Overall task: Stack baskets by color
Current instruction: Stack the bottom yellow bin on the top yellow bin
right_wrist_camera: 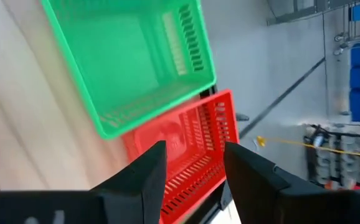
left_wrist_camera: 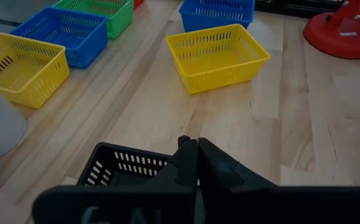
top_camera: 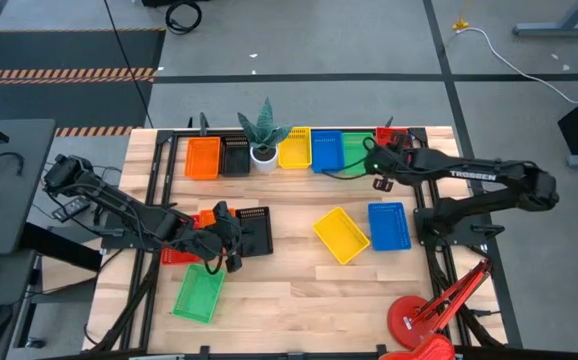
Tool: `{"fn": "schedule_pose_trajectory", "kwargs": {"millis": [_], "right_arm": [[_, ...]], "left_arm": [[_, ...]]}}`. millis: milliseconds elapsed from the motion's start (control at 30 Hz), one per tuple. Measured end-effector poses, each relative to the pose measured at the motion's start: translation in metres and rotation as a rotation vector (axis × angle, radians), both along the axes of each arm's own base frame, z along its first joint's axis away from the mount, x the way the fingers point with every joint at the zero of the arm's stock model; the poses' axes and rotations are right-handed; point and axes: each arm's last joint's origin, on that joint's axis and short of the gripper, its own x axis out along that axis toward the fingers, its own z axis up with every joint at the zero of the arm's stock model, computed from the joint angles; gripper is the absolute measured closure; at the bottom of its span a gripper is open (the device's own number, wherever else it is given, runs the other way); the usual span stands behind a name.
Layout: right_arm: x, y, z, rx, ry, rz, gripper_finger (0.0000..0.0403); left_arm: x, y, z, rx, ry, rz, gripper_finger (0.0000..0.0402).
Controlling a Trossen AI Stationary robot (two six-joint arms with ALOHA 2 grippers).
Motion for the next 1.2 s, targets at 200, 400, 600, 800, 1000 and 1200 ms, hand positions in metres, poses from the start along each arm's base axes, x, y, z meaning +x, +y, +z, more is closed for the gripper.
{"fn": "schedule_pose_trajectory", "kwargs": {"millis": [200,400,600,800,1000,1200], "right_arm": [[0.013,0.032,0.044,0.001,-0.199,0.071,0.0245],[0.037,0.08,0.076,0.05,-0.327,0.328,0.0256],[0.071,0.14,0.069,0.261,-0.375,0.645,0.0264],[0.092,0.191,0.027,0.466,-0.237,0.804,0.0265],[0.094,0.226,0.001,0.532,0.015,0.766,0.0255],[0.091,0.234,-0.022,0.475,0.239,0.68,0.0215]], "left_arm": [[0.0,0.0,0.0,0.0,0.0,0.0,0.0389],[0.0,0.0,0.0,0.0,0.0,0.0,0.0388],[0.0,0.0,0.0,0.0,0.001,0.0,0.0383],[0.0,0.0,0.0,0.0,0.001,-0.001,0.0391],[0.0,0.0,0.0,0.001,0.002,0.0,0.0383],[0.0,0.0,0.0,0.001,0.002,-0.001,0.0388]]}}
